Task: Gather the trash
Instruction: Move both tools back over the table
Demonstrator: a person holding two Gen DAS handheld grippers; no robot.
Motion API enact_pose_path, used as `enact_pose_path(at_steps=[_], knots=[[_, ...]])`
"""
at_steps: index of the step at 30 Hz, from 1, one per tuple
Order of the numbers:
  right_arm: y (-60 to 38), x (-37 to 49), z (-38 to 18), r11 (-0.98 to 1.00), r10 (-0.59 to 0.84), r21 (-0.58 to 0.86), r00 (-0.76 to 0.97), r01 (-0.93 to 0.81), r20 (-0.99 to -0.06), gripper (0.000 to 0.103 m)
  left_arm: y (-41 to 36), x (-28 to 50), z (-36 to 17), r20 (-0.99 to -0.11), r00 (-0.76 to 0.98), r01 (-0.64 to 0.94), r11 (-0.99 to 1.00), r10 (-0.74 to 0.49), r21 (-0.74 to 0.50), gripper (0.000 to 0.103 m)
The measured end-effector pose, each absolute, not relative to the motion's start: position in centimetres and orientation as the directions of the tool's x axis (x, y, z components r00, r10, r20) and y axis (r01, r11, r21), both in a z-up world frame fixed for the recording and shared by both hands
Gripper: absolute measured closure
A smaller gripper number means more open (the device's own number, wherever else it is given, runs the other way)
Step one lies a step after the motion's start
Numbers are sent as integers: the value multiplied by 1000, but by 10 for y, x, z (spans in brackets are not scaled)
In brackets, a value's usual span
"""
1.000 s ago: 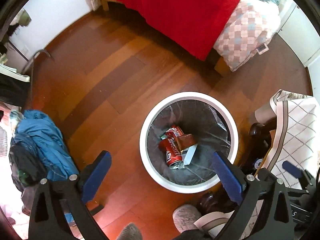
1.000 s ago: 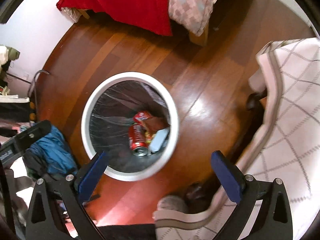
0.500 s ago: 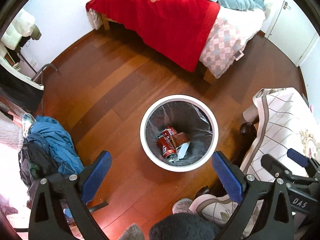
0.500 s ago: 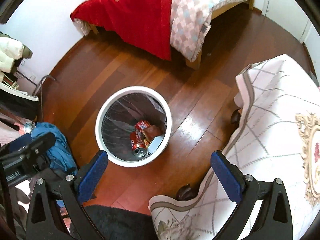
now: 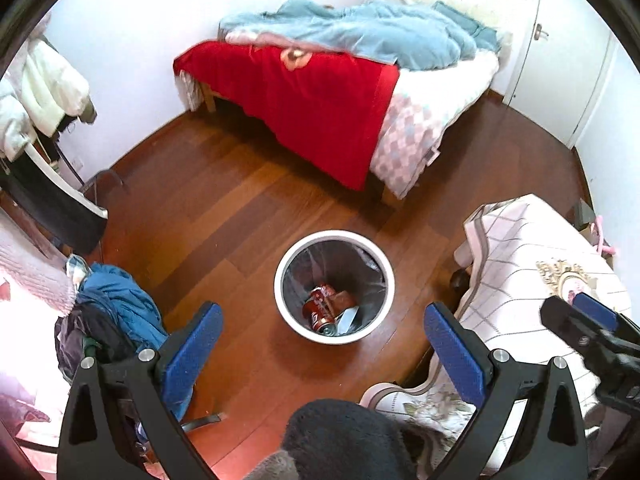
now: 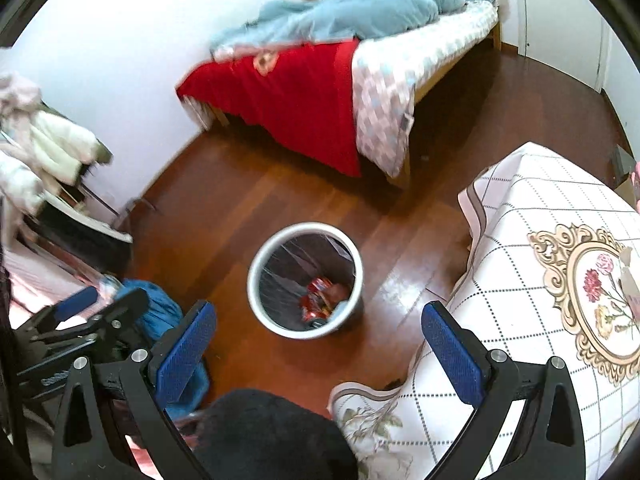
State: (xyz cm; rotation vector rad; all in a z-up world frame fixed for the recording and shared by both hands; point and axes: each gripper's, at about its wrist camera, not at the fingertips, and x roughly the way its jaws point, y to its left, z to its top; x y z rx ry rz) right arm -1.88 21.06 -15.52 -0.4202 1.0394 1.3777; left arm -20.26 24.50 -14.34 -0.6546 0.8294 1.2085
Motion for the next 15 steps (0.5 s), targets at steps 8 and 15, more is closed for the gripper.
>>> enact_pose_path(at_steps=[8,15], knots=[[122,45,-128,314,651,421,-130,-851,-748,0,200,-136,-150,-811,190,-943,333,554,7,0],[-3,160,-186,653,523,358,56,-668,-851,0,151,-8,-234,-898,213,-837,546,386,36,0]])
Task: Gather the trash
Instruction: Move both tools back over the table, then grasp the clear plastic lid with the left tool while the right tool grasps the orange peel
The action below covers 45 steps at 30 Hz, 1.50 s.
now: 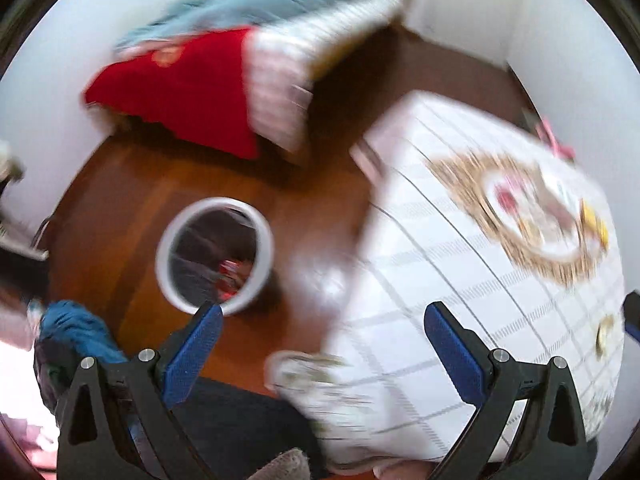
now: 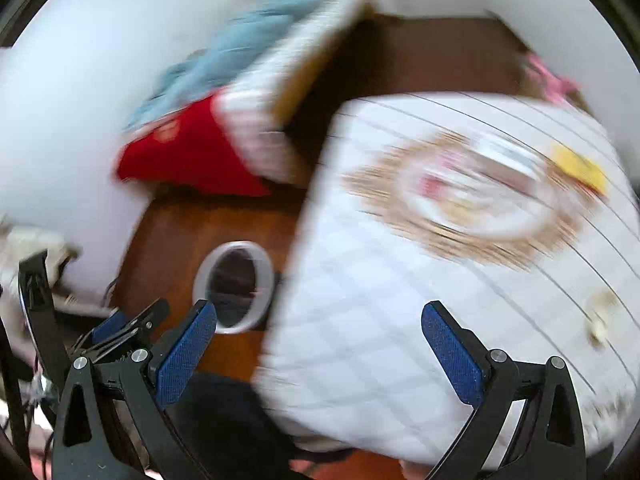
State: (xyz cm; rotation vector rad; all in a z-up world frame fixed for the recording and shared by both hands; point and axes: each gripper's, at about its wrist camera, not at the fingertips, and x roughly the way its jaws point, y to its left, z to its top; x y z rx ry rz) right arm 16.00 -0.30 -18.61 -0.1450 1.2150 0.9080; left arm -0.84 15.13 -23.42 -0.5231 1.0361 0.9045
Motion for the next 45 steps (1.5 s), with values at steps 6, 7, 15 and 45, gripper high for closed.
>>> enact_pose_path(at_steps=[6,7,15,45], knots=[[-116,260,-244,870,359,250,198,-424,-912,0,94,88,-295,-938,189,-706,704,289,74,0],[-128,272,-251,884,344,240,210,-401,-915,0,87,99,-300,-940,189,-690,719,285,79,0],[-153,328,-296,904,306,197,253,-380,-918,2,71,146,-323,-946,148,-644,754,289,130,0],[-189,416,-298,915,381,326,242,-237,-892,62,3,388,-313,-925,351,-366,931,148,10,67]])
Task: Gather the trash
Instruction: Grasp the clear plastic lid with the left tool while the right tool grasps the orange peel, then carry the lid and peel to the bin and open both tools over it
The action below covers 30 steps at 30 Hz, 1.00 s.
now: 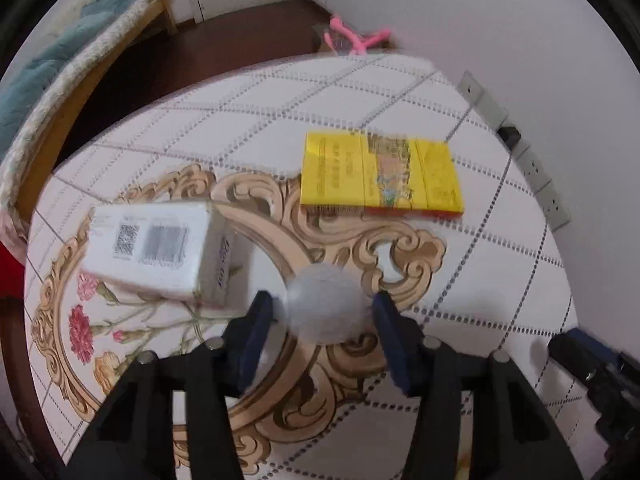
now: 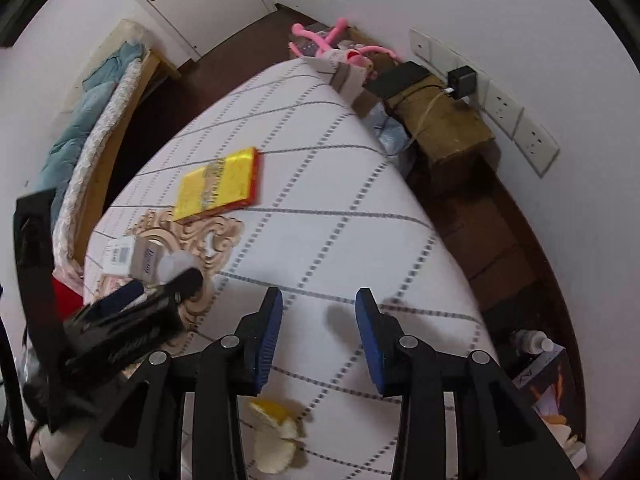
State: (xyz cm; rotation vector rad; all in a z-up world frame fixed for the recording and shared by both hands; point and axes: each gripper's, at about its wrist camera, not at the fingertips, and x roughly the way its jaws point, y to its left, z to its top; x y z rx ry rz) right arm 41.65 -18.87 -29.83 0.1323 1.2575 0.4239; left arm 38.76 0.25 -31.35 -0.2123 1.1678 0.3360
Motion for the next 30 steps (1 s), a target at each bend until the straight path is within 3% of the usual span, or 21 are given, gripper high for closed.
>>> enact_pose_path(at_steps=[4,11,18,20,22,30], knots=[[-195,409,-302,908,404,357,228,-221,-886,61,8,372,-308,-919,362,-378,926,154,6,67],[-186,364,-294,860,488,421,221,-289,-844,43,21,283,-296,-908,340,-466,882,244,63,67],[-152,329,-307,862,433,317,250,-396,-866,43,31,226,-307,-914,257,-535,834,312,135,67],[-147,322,-310,878,397,269,289,-396,-871,52,36,216,-310,-919,245,-550,825,310,131,67],[-141,318,-310,889,356,215,315,-404,-880,72,38,202,-307,-918,246,-563,817,311,126,67],[-129,296,-273,845,432,263,305,-467,-849,75,49,167,-263,-890,321,-581,810,325,86,67]])
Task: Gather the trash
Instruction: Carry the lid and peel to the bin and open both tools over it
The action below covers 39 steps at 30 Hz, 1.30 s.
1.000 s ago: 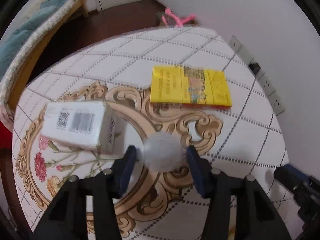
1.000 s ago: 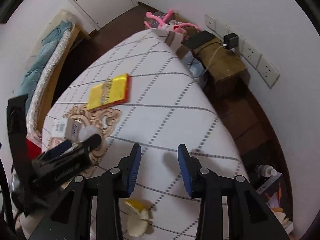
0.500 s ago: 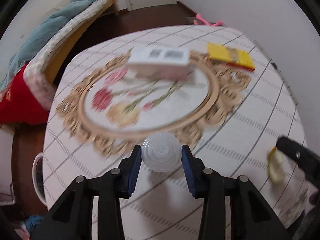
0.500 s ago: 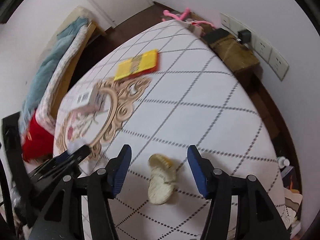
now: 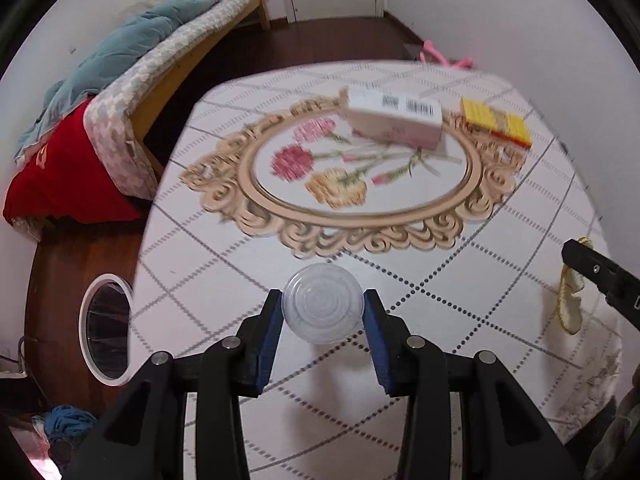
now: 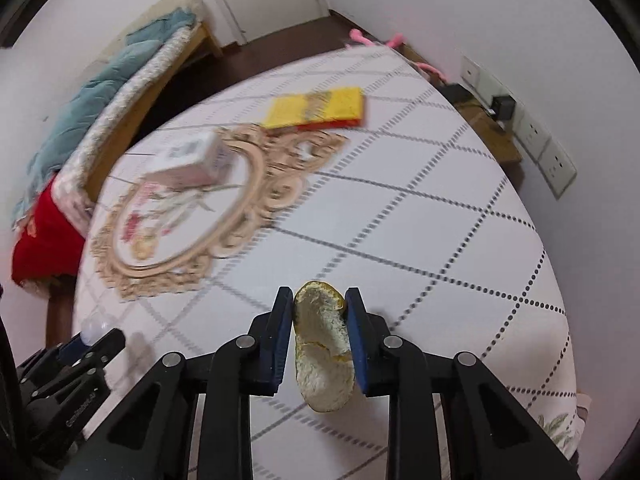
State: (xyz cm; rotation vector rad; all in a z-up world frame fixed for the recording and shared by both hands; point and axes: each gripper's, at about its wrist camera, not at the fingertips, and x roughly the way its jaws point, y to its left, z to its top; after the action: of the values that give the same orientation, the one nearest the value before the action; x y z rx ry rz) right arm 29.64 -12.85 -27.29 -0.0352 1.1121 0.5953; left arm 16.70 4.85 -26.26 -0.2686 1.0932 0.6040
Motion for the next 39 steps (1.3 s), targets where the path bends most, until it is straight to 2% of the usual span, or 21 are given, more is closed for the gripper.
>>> enact_pose_path(at_steps=[6,10,18,23,29,39], knots=[[-98,261,-215,760,545,327,277,-561,-791,75,79,125,-198,-841,405,-616,787,359,39,67],[-54,233,-180,671,632,387,215,-633,-744,75,114,86,-155,-799,428,-668,744,423,36,67],[59,161,-144,464,724,445,37,-766,-689,75,201,-9,-125,-781,371,-801,598,502,4,67],[148,103,-159,353,704,438,-73,-826,-706,75,253,-63,-147,-810,293,-866,501,508,0,67],[245,44,-217,294,604,451,-202,-843,-771,75,311,-118,-200,-868,227,-918,395,441,-39,67],[367,-15,-340,295,377,404,-282,-866,-882,75,407,-184,-303,-951,240,-957,215,193,-197,66]])
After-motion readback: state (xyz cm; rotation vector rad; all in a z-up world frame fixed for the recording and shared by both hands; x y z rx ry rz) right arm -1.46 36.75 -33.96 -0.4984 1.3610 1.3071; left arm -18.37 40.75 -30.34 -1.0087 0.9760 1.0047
